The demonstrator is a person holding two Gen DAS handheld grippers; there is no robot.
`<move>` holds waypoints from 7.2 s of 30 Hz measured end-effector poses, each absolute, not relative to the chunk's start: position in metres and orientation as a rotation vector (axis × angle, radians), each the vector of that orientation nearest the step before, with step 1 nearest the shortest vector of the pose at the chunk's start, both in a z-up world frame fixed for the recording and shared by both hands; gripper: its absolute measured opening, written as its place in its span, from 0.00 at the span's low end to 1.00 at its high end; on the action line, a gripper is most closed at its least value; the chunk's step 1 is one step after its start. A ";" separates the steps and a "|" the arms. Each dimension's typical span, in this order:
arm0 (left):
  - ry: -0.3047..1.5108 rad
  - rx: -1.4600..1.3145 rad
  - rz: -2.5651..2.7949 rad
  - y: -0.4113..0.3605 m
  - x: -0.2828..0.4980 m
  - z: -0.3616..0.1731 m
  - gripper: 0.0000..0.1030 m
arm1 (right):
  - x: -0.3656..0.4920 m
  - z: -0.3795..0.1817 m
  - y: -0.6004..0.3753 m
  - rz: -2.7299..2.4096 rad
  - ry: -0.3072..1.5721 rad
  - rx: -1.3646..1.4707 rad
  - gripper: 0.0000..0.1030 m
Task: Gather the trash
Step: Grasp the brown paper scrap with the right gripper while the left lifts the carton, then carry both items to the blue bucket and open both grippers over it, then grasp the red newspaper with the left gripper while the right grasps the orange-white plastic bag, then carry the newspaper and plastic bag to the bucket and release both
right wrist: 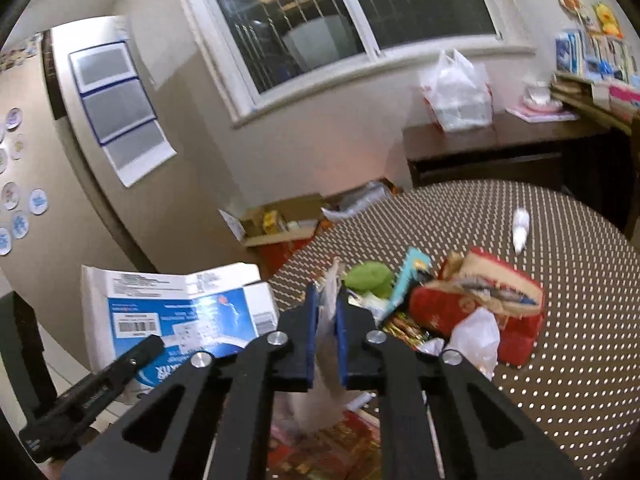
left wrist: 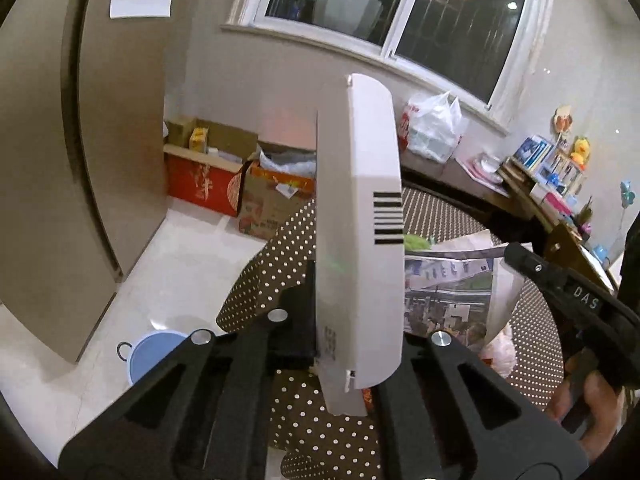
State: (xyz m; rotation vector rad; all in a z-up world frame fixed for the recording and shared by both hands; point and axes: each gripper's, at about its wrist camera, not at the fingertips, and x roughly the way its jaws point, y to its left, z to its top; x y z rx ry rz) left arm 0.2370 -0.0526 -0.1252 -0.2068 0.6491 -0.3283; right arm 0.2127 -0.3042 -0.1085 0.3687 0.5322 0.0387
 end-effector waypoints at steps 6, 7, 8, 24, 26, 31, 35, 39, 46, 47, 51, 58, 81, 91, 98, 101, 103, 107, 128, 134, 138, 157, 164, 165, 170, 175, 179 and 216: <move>0.569 -0.262 -0.300 -0.016 0.218 -0.104 0.03 | 0.203 -0.073 -0.274 0.100 0.462 0.319 0.04; 0.559 -0.269 -0.290 -0.009 0.214 -0.101 0.03 | 0.202 -0.067 -0.268 0.116 0.450 0.315 0.04; 0.548 -0.276 -0.275 0.000 0.211 -0.098 0.03 | 0.203 -0.060 -0.260 0.136 0.440 0.310 0.04; 0.679 -0.313 0.119 0.149 0.229 -0.172 0.04 | 0.276 -0.111 -0.043 0.512 0.625 0.194 0.04; 0.734 -0.334 0.144 0.163 0.242 -0.199 0.04 | 0.292 -0.133 -0.023 0.519 0.675 0.181 0.04; 0.846 -0.360 0.186 0.188 0.274 -0.253 0.04 | 0.335 -0.205 0.021 0.511 0.820 0.152 0.04; 0.921 -0.361 0.209 0.198 0.297 -0.292 0.04 | 0.363 -0.256 0.034 0.504 0.882 0.166 0.08; 0.971 -0.367 0.213 0.200 0.307 -0.318 0.04 | 0.385 -0.291 0.039 0.484 0.961 0.182 0.17; 1.028 -0.363 0.185 0.196 0.316 -0.350 0.04 | 0.383 -0.302 0.033 0.432 0.961 0.145 0.29; 1.031 -0.362 0.179 0.196 0.321 -0.350 0.04 | 0.380 -0.301 0.031 0.419 0.951 0.131 0.33; 1.039 -0.349 0.157 0.190 0.327 -0.352 0.04 | 0.372 -0.289 0.022 0.366 0.889 0.088 0.42; 1.026 -0.328 0.118 0.172 0.336 -0.339 0.07 | 0.356 -0.257 0.005 0.303 0.791 0.081 0.54; 0.761 -0.237 0.023 0.104 0.261 -0.189 0.65 | 0.272 -0.147 -0.088 0.203 0.638 0.171 0.58; 0.720 -0.091 -0.202 -0.005 0.210 -0.147 0.66 | 0.184 -0.110 -0.199 0.043 0.568 0.205 0.59; 0.768 -0.014 -0.421 -0.096 0.179 -0.148 0.66 | 0.126 -0.123 -0.298 -0.132 0.568 0.263 0.59; 0.776 0.037 -0.481 -0.131 0.172 -0.151 0.66 | 0.112 -0.135 -0.328 -0.181 0.580 0.302 0.59; 0.780 0.074 -0.509 -0.152 0.162 -0.153 0.66 | 0.108 -0.143 -0.343 -0.201 0.586 0.331 0.59; 0.807 0.133 -0.529 -0.180 0.162 -0.164 0.66 | 0.107 -0.158 -0.366 -0.214 0.613 0.383 0.59; 0.821 0.056 -0.502 -0.154 0.191 -0.166 0.04 | 0.171 -0.198 -0.360 -0.115 0.744 0.493 0.59; 0.762 -0.002 -0.446 -0.125 0.193 -0.150 0.03 | 0.175 -0.192 -0.354 -0.125 0.730 0.496 0.66; 0.741 -0.040 -0.410 -0.106 0.197 -0.144 0.03 | 0.193 -0.203 -0.352 -0.137 0.788 0.492 0.66; 0.633 -0.229 -0.294 0.015 0.202 -0.124 0.02 | 0.171 -0.130 -0.246 0.096 0.615 0.357 0.33; 0.656 -0.290 -0.173 0.084 0.212 -0.144 0.02 | 0.210 -0.138 -0.133 0.333 0.697 0.269 0.33; 0.669 -0.298 -0.152 0.095 0.217 -0.152 0.02 | 0.215 -0.141 -0.122 0.350 0.707 0.260 0.33; 0.726 -0.331 -0.081 0.134 0.234 -0.183 0.02 | 0.244 -0.167 -0.055 0.437 0.783 0.208 0.33; 0.801 -0.353 -0.038 0.161 0.265 -0.219 0.02 | 0.272 -0.189 -0.024 0.441 0.822 0.178 0.33; 0.836 -0.369 -0.037 0.166 0.290 -0.237 0.02 | 0.288 -0.200 -0.019 0.412 0.824 0.175 0.33; 0.835 -0.402 0.121 0.202 0.287 -0.232 0.59 | 0.333 -0.204 0.011 0.394 0.758 0.178 0.63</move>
